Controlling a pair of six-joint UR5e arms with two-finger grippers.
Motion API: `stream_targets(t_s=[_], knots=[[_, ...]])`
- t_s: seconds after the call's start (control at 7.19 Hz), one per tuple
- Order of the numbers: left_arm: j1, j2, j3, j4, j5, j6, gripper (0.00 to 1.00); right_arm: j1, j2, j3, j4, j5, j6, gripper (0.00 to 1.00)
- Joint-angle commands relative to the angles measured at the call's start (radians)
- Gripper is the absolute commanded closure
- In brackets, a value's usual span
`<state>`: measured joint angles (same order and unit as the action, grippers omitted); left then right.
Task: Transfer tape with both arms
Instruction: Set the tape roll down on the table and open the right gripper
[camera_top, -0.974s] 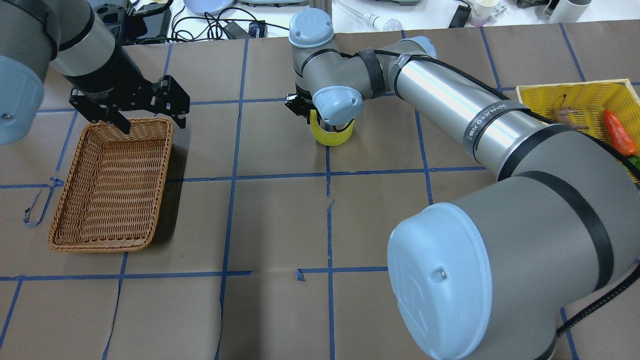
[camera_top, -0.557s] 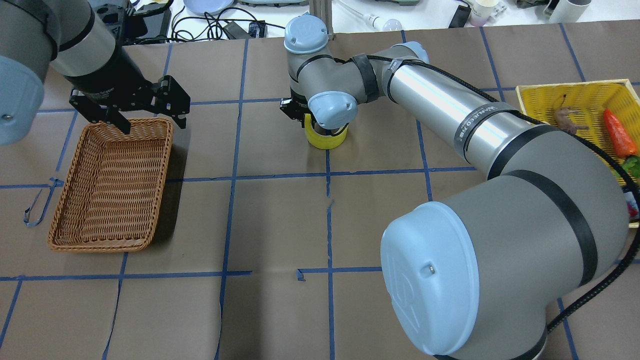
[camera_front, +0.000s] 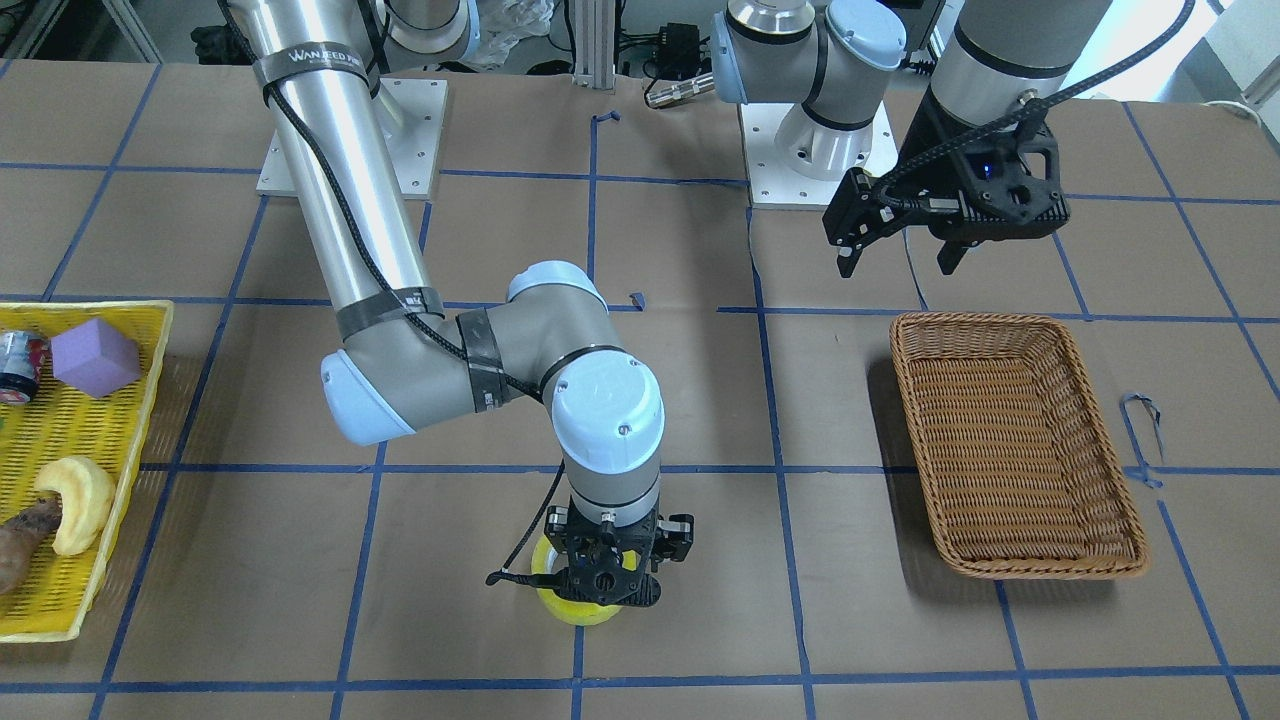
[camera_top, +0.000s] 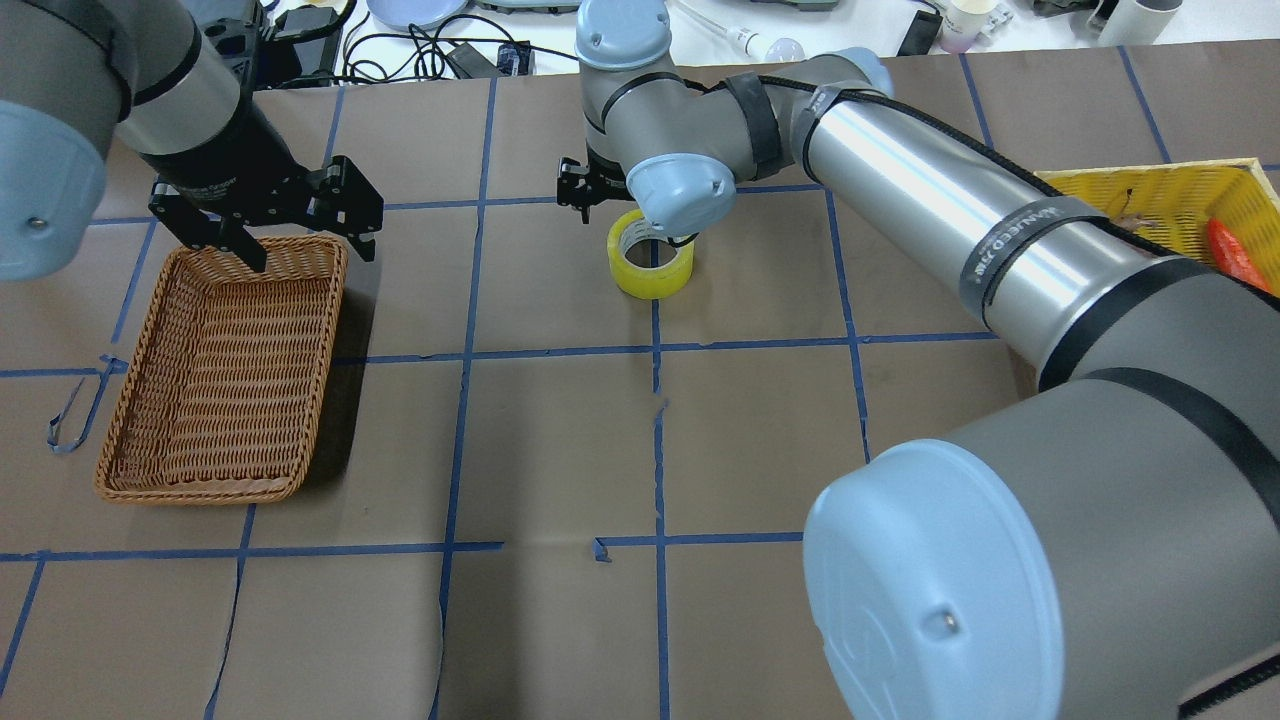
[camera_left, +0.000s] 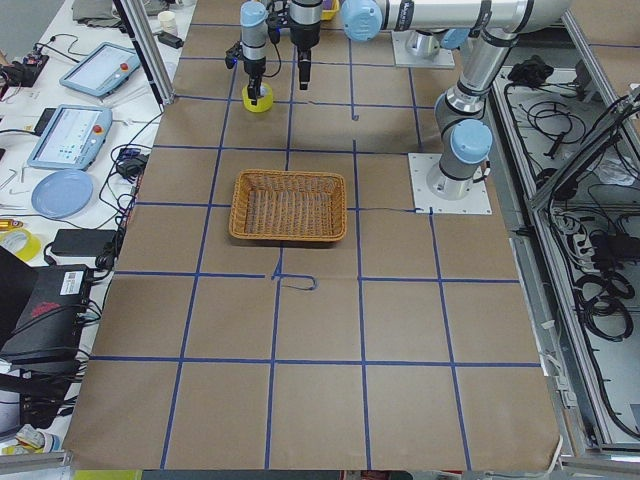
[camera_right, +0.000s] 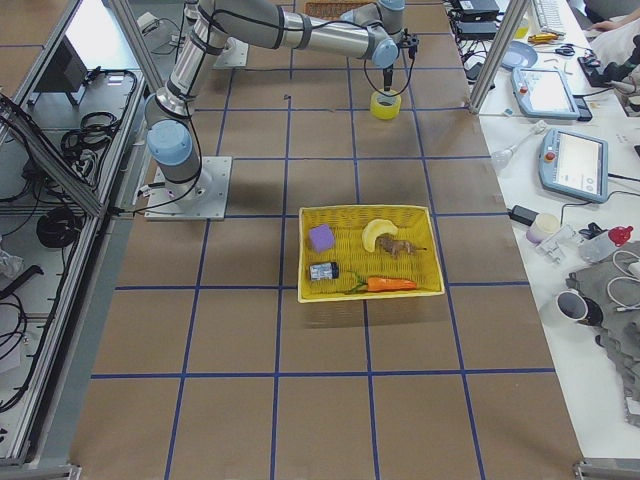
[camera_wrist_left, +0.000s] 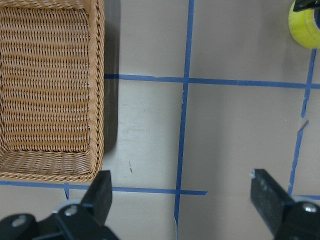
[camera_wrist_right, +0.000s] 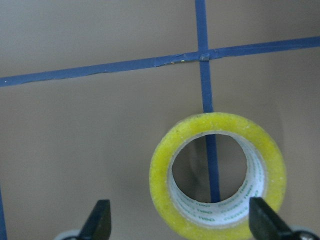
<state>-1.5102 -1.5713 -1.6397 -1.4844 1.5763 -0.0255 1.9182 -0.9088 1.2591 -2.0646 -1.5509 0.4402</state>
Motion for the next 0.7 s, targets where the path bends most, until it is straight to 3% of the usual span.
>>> stream_targets(t_s=[0.0, 0.42, 0.56], knots=[[0.001, -0.175, 0.001, 0.146, -0.01, -0.082, 0.0, -0.091, -0.123, 0.069, 0.104, -0.001, -0.131, 0.0], [-0.121, -0.466, 0.036, 0.46, -0.016, -0.363, 0.0, -0.249, -0.377, 0.196, 0.38, -0.003, -0.266, 0.0], [-0.177, -0.537, 0.116, 0.466, -0.016, -0.448, 0.0, -0.255, -0.462, 0.215, 0.444, -0.003, -0.293, 0.0]])
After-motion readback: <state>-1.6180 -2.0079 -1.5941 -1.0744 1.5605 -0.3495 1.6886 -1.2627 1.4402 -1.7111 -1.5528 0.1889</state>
